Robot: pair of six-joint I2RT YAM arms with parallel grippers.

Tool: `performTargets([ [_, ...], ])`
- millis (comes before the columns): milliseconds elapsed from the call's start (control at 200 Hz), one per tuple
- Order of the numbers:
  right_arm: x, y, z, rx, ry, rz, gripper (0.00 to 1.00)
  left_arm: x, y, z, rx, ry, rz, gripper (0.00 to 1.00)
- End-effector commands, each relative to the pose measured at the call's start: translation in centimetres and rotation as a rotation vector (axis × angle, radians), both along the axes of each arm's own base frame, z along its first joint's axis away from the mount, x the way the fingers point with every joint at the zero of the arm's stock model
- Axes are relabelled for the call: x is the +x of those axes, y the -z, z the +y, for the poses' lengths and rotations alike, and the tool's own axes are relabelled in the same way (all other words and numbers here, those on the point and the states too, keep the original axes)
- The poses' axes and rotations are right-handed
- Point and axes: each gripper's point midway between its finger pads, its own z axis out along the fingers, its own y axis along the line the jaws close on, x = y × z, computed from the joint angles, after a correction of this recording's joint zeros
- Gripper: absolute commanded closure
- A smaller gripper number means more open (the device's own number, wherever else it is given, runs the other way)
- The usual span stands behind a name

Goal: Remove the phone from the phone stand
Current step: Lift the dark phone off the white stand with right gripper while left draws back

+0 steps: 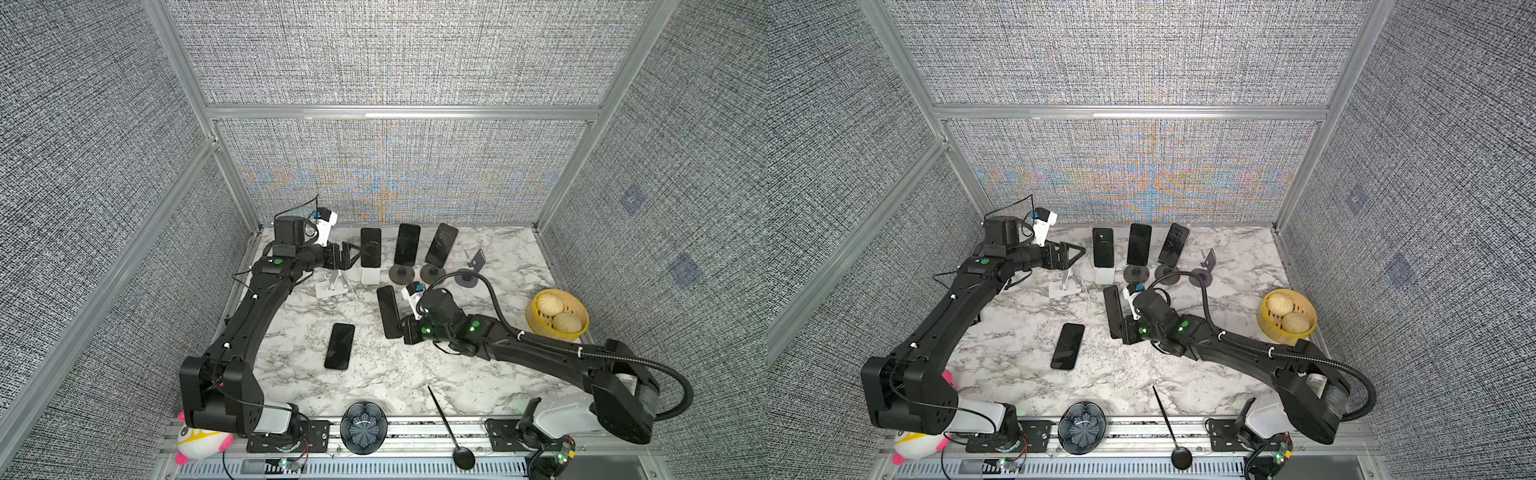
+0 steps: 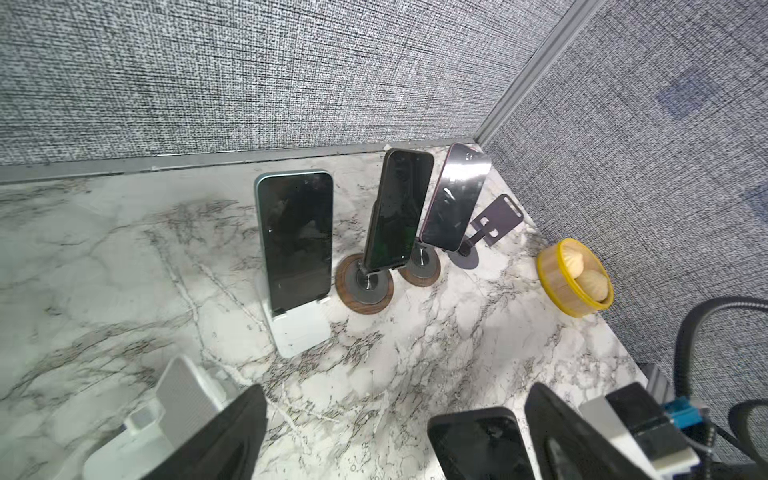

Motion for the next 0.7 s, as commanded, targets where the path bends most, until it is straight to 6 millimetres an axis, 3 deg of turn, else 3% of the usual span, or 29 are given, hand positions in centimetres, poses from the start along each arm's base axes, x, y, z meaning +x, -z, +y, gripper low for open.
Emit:
performTargets([
  [0,-0.5,-0.6,1.3,0.102,0.053,0.021,1.00,0.6,0.5,1.8,0.044,-0.123,0.001,0.02],
  [315,-1.9,2.7,3.2,0.188,0.108,0.107,1.00,-2.6,3.8,6.2,0.168,-0.345,0.115,0.02],
  [525,-1.8,4.4,4.7,0.269,0.146,0.205,1.00,-4.4,6.2,6.8,0.151,-0.389,0.172,0.02],
  [695,-2.2,5.9,6.2,0.345,0.152,0.290,1.00,-5.2,6.7,7.1,0.152,-0.401,0.185,0.02],
])
